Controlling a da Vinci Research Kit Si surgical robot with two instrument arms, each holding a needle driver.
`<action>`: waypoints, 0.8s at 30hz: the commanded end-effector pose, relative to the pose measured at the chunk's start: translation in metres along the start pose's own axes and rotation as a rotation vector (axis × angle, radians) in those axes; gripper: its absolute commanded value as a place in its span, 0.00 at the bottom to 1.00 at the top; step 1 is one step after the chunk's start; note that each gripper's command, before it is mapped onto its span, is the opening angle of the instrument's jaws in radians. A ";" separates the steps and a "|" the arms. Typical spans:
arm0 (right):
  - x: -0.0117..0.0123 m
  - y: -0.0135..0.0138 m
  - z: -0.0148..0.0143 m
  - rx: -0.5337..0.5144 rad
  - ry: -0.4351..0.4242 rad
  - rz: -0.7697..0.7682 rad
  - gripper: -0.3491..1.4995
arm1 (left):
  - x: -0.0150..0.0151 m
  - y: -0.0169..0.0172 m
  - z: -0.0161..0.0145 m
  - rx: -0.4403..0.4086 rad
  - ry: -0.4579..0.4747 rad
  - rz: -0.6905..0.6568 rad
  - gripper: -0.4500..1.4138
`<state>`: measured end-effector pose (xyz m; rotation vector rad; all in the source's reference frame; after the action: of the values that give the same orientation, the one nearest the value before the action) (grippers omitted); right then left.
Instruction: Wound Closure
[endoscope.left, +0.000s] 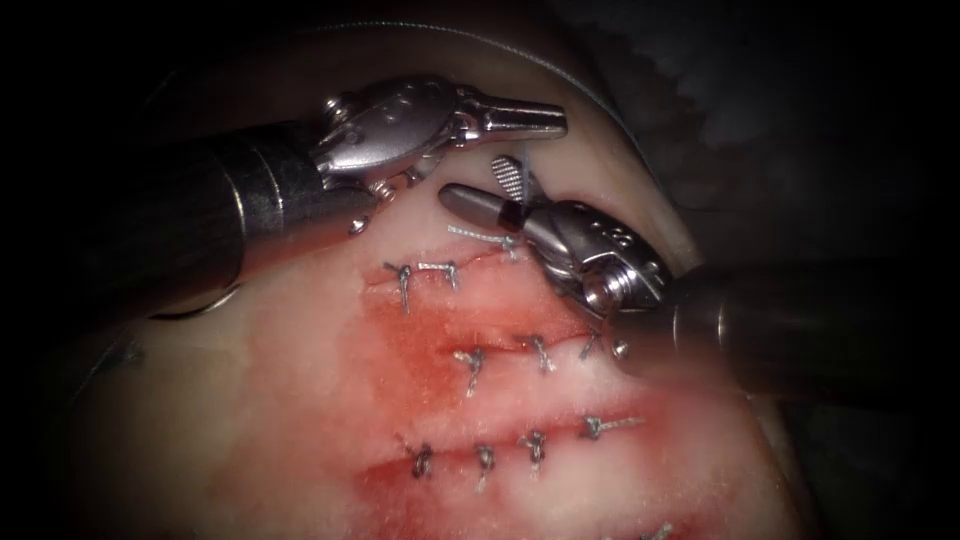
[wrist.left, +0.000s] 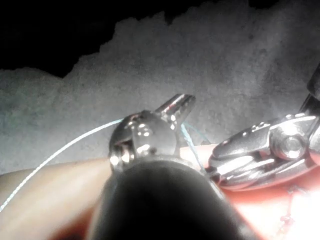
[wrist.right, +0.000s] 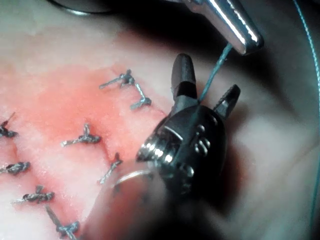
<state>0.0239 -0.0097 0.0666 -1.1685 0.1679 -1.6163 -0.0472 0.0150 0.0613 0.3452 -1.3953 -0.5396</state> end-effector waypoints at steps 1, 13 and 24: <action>-0.0001 0.0005 0.0012 -0.002 -0.006 0.000 0.90 | -0.0008 0.0009 0.0006 -0.002 -0.004 0.005 0.00; -0.0002 0.0005 0.0016 0.002 -0.007 0.030 0.71 | -0.0009 0.0009 0.0005 -0.002 -0.005 0.004 0.00; 0.0005 0.0003 0.0018 -0.014 0.002 0.120 0.39 | -0.0010 0.0008 0.0006 -0.002 -0.005 0.003 0.00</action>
<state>0.0245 -0.0099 0.0673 -1.1425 0.2498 -1.5182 -0.0472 0.0150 0.0610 0.3464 -1.3958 -0.5412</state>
